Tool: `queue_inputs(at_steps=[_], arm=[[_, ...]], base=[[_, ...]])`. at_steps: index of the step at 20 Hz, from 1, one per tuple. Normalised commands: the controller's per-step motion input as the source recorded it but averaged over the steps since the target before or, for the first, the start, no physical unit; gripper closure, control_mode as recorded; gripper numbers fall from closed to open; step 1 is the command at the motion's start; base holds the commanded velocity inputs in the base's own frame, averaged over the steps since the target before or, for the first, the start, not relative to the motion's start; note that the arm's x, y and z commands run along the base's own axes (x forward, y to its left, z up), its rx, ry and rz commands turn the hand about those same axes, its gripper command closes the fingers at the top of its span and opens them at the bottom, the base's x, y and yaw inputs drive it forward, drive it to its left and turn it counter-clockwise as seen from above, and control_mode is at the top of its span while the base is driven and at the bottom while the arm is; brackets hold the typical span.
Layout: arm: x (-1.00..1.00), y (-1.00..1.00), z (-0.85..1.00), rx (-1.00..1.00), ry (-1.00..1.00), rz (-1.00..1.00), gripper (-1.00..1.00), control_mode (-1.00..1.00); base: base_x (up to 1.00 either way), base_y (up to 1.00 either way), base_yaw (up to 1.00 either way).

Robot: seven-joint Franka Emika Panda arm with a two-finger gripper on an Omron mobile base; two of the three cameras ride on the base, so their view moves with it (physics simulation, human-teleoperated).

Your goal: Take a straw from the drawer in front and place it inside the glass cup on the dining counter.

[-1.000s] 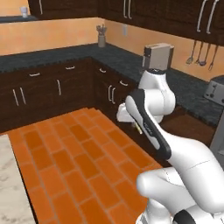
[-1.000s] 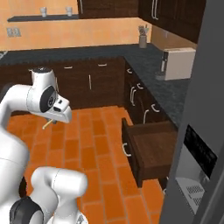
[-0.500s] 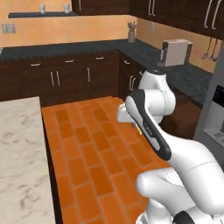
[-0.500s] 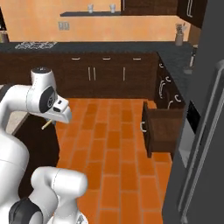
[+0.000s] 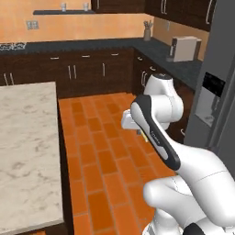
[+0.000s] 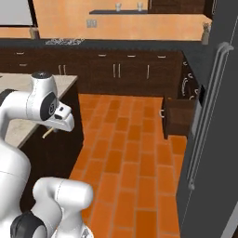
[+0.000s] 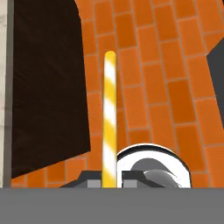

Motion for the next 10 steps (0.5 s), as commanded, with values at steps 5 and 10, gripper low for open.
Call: queue_inputs(at_steps=[5, 10], arm=[[0.00, 0.00, 0.00, 0.00, 0.00, 0.00, 1.00, 1.00], [0.00, 0.00, 0.00, 0.00, 0.00, 0.00, 1.00, 1.00]], base=[[-1.00, 0.01, 0.12], [-0.60, 0.70, 0.02]])
